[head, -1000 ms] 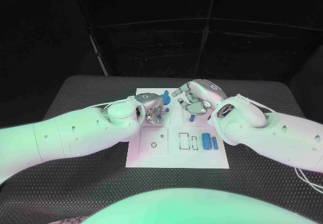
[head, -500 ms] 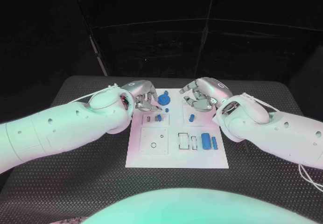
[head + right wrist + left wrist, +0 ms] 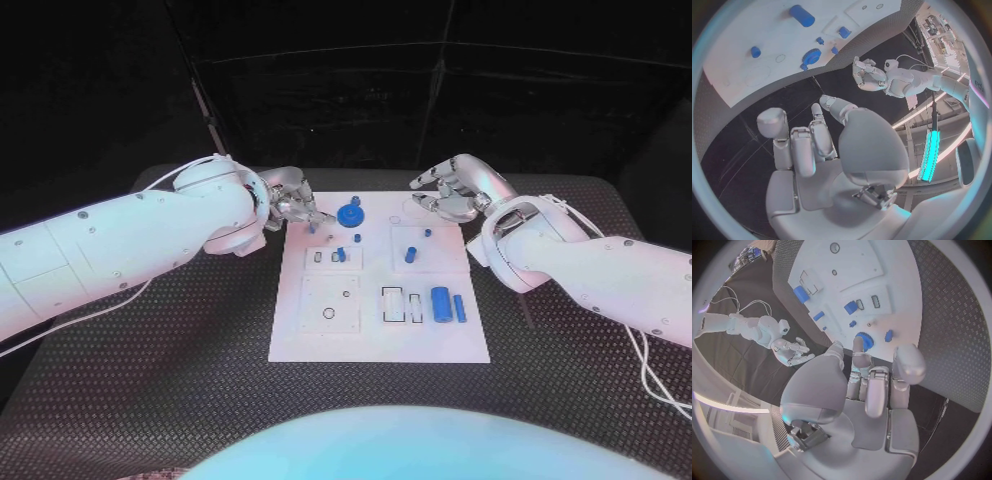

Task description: Assemble the parts on the task board

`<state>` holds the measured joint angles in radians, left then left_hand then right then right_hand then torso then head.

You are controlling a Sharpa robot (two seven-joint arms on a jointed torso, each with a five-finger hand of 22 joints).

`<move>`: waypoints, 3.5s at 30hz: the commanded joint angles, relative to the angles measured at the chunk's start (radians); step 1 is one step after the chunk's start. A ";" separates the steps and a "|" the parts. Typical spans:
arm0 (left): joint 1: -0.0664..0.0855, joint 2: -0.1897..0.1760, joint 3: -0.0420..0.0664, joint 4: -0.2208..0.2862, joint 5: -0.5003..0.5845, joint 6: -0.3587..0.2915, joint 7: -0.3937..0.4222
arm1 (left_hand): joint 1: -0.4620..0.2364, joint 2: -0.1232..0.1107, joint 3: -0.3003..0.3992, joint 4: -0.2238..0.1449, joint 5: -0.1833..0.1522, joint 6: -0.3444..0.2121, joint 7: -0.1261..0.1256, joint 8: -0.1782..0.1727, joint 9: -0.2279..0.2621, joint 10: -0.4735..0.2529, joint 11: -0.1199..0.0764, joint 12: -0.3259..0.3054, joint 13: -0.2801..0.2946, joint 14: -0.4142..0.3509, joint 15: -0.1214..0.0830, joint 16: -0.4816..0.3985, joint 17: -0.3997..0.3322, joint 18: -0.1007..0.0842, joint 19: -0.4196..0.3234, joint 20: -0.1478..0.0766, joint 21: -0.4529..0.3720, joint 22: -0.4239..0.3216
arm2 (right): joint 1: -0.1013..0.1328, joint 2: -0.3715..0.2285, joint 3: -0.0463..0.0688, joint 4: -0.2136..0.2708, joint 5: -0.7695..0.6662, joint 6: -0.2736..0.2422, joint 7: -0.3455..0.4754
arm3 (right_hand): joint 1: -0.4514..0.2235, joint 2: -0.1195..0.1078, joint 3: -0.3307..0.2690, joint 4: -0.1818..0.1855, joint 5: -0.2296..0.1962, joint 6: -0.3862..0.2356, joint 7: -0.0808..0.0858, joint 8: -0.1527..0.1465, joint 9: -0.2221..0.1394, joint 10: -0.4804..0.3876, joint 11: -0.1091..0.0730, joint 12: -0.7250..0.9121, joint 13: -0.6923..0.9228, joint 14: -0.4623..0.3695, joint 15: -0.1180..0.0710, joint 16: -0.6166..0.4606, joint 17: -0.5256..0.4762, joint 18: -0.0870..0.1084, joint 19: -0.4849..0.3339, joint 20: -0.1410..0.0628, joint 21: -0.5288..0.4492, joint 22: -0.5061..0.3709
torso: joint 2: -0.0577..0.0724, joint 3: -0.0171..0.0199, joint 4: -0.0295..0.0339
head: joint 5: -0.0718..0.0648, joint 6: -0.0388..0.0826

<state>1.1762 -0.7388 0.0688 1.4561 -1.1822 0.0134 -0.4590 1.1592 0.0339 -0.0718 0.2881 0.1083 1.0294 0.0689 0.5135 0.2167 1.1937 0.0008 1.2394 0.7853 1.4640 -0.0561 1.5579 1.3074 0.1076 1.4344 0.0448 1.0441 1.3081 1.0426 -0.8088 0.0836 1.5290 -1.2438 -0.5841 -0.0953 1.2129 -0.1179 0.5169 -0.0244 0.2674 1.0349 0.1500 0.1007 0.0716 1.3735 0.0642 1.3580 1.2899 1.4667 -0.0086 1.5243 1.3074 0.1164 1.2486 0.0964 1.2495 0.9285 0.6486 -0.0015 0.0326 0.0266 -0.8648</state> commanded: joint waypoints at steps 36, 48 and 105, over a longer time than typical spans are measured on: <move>0.127 0.187 -0.156 -0.246 0.357 0.339 -0.076 | -0.132 0.146 -0.119 0.000 -0.045 -0.091 0.021 0.004 0.111 -0.119 0.019 -0.101 -0.106 0.069 0.012 -0.038 0.169 -0.003 -0.028 0.019 -0.094 0.101 | 0.009 0.011 0.001 -0.005 0.117 -0.021 0.035 | 0.017 -0.001 -0.048 0.004 0.066 -0.021 0.003 0.004 -0.004 -0.013 0.000 -0.009 -0.007 0.081 -0.003 -0.010 0.164 0.008 -0.005 -0.002 -0.018 -0.017 | -0.001 -0.0001 0.0011 | 0.001 -0.006; 0.139 0.188 -0.188 -0.258 0.438 0.378 -0.086 | -0.147 0.129 -0.099 -0.001 -0.047 -0.056 -0.001 0.034 0.149 -0.007 -0.002 -0.021 0.044 0.107 -0.006 0.013 0.263 -0.035 0.040 0.003 0.104 0.155 | 0.009 0.012 0.001 -0.007 0.118 -0.019 0.033 | 0.018 -0.002 -0.049 0.004 0.068 -0.022 0.003 0.004 -0.004 -0.013 0.000 -0.009 -0.007 0.081 -0.003 -0.011 0.163 0.008 -0.005 -0.002 -0.018 -0.017 | 0.001 -0.0008 0.0004 | 0.004 -0.007; 0.134 0.290 -0.196 -0.370 0.327 0.362 -0.097 | -0.063 0.082 -0.022 -0.056 -0.049 -0.114 0.022 -0.014 0.169 -0.047 0.017 -0.051 0.013 0.107 0.010 0.013 0.263 -0.032 0.034 0.014 0.080 0.160 | 0.009 0.022 0.001 -0.004 0.118 0.003 0.024 | 0.020 -0.002 -0.051 0.003 0.073 -0.022 0.003 0.004 -0.004 -0.013 0.000 -0.009 -0.007 0.081 -0.003 -0.011 0.164 0.008 -0.004 -0.002 -0.018 -0.016 | 0.001 -0.0013 0.0016 | 0.005 -0.008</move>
<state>1.3086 -0.4506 -0.1271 1.0873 -0.8424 0.3684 -0.5486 1.0861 0.1152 -0.0974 0.2329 0.0617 0.9147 0.0910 0.5039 0.3872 1.1504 0.0160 1.1926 0.7974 1.4671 -0.0554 1.5677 1.3073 0.0924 1.4674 0.0502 1.1247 1.3075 1.0494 -0.7884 0.0834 1.5218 -1.1259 -0.5864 -0.0735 1.2213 -0.1179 0.4710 -0.0224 0.3374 1.0175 0.1542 0.1007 0.0695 1.3665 0.0644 1.3541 1.2833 1.4667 -0.0087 1.5196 1.3076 0.1165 1.2488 0.0964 1.2362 0.9126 0.6495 -0.0021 0.0332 0.0312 -0.8725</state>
